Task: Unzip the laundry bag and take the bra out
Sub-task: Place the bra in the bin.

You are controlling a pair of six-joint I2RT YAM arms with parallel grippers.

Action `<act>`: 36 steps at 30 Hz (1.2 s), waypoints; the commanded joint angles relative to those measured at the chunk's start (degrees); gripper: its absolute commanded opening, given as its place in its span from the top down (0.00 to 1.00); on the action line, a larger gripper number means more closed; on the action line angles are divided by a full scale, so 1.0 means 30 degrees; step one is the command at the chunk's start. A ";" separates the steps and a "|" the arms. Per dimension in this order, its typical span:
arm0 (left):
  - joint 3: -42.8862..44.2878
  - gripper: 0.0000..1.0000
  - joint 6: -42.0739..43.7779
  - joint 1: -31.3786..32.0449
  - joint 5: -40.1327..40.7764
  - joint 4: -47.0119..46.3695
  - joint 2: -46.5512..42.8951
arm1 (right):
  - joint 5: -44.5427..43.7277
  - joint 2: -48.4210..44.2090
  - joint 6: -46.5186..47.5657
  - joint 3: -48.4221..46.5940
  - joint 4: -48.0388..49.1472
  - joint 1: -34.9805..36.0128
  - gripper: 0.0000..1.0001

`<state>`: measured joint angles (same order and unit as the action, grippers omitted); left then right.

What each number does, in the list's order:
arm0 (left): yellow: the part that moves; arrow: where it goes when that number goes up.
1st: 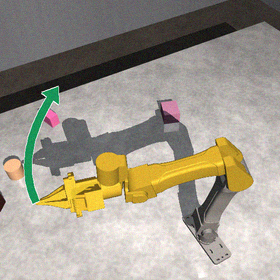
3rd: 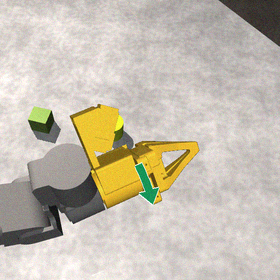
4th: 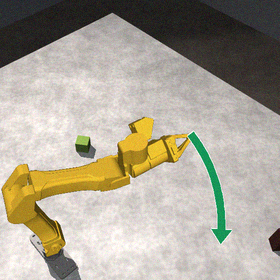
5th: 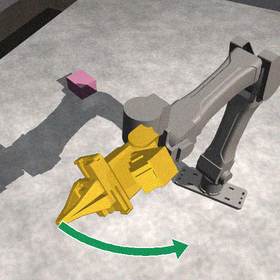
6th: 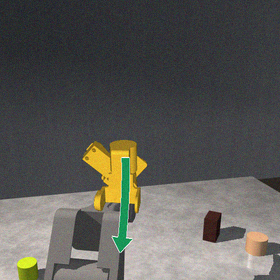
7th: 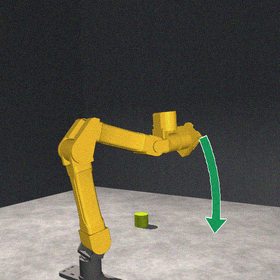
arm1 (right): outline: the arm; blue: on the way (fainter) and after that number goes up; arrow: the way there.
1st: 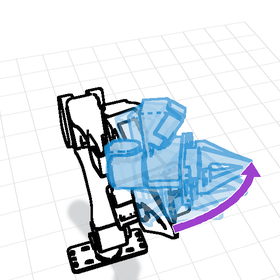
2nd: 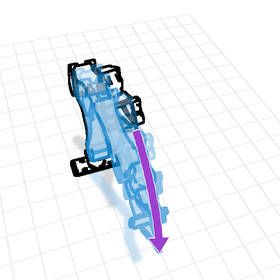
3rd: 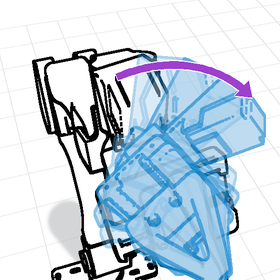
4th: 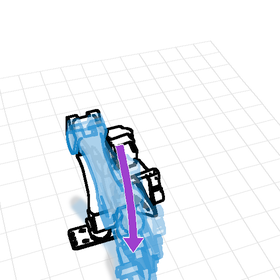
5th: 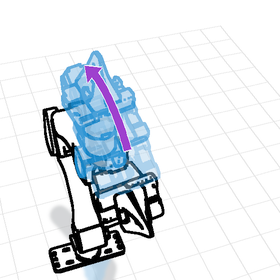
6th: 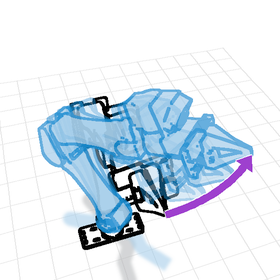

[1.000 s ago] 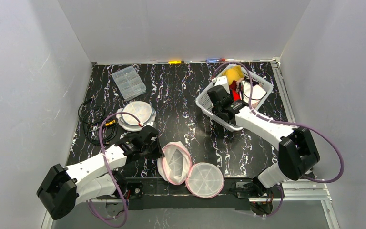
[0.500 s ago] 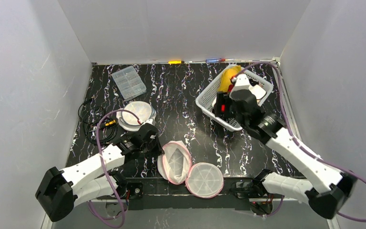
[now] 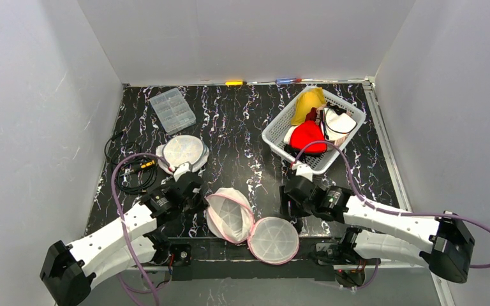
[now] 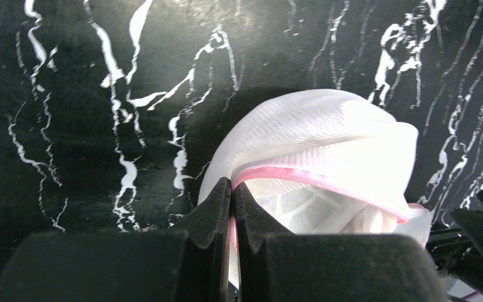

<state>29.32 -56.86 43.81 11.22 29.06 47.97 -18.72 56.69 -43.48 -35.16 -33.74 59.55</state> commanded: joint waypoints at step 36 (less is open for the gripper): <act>0.0562 1.00 -0.1773 -0.0084 0.0966 -0.1802 0.0283 | -1.0732 0.4846 -0.0033 -0.5226 -0.2549 0.3051 0.99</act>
<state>26.35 -64.40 43.81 11.57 25.19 46.68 -41.36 68.53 -50.48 -47.18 -38.04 69.91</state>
